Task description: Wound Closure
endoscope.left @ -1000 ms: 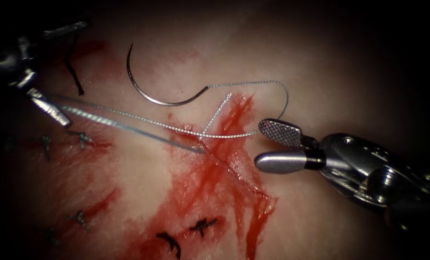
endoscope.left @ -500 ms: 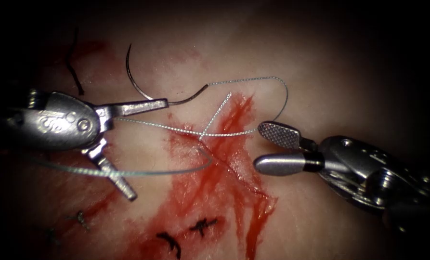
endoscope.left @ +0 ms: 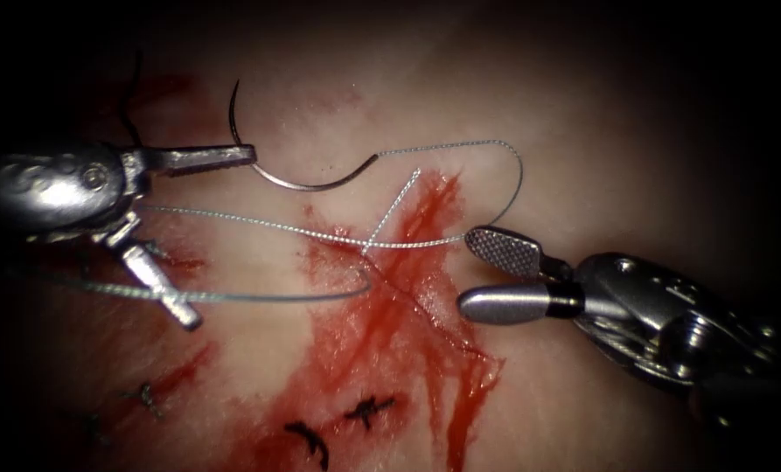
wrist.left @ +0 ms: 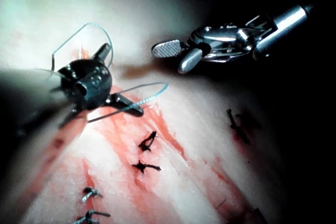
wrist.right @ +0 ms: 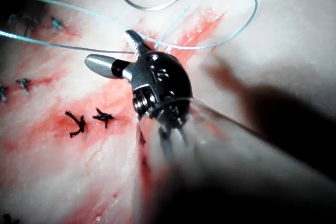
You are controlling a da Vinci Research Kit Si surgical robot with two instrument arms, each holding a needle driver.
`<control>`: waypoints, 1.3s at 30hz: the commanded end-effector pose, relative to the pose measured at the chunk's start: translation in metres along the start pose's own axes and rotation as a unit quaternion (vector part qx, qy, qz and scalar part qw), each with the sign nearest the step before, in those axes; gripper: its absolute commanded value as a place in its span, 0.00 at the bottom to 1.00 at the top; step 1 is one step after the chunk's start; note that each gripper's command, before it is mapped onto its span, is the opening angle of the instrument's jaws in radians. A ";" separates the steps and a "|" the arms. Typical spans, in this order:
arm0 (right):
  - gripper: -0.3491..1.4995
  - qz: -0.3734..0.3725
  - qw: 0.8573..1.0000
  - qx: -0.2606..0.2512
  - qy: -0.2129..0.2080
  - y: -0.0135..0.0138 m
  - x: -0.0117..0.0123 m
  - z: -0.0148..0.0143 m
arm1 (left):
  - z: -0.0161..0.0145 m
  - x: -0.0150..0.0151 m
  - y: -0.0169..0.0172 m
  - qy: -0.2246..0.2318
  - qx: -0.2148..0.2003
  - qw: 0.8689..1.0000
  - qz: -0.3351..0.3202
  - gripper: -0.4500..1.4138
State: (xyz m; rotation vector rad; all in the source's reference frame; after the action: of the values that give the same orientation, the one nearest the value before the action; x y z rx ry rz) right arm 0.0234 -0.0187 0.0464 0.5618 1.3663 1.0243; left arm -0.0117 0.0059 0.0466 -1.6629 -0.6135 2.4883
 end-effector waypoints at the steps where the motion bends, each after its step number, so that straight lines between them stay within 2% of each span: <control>1: 0.81 0.003 1.000 0.001 0.000 -0.0001 -0.0003 0.0008 | -0.0005 0.0002 -0.0006 0.000 0.018 1.000 0.008 0.80; 6: 0.82 0.005 1.000 0.002 0.000 -0.0001 -0.0005 0.0009 | -0.0064 0.0026 -0.0049 -0.025 0.133 0.989 0.051 0.77; 9: 0.83 0.004 1.000 0.002 0.000 -0.0001 -0.0006 0.0010 | -0.0096 0.0025 -0.0064 -0.030 0.175 0.980 0.092 0.77; 11: 0.84 0.007 1.000 0.002 -0.001 -0.0001 -0.0007 0.0010 | -0.0115 0.0017 -0.0063 -0.038 0.192 0.977 0.089 0.78; 18: 0.84 0.007 1.000 0.002 -0.001 -0.0002 -0.0007 0.0010 | -0.0187 -0.0008 -0.0052 -0.042 0.180 0.979 0.084 0.79; 22: 0.84 0.010 1.000 0.002 -0.001 -0.0003 -0.0007 0.0010 | -0.0221 -0.0027 -0.0033 -0.030 0.143 0.986 0.081 0.75; 26: 0.84 0.010 1.000 0.003 -0.001 -0.0003 -0.0008 0.0011 | -0.0209 -0.0034 -0.0021 -0.020 0.118 0.991 0.054 0.72; 30: 0.85 0.009 1.000 0.003 -0.001 -0.0004 -0.0009 0.0011 | -0.0169 -0.0035 -0.0013 0.005 0.080 0.996 0.040 0.73; 34: 0.86 0.009 1.000 0.003 -0.001 -0.0005 -0.0009 0.0011 | -0.0128 -0.0044 -0.0008 0.010 0.060 0.997 0.049 0.75; 39: 0.86 0.012 1.000 0.003 -0.001 -0.0005 -0.0009 0.0011 | -0.0107 -0.0056 -0.0008 -0.004 0.028 0.999 0.046 0.77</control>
State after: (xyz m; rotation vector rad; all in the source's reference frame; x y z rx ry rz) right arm 0.0238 -0.0193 0.0464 0.5843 1.3624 1.0378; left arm 0.0006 0.0082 0.0477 -1.7034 -0.4793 2.5513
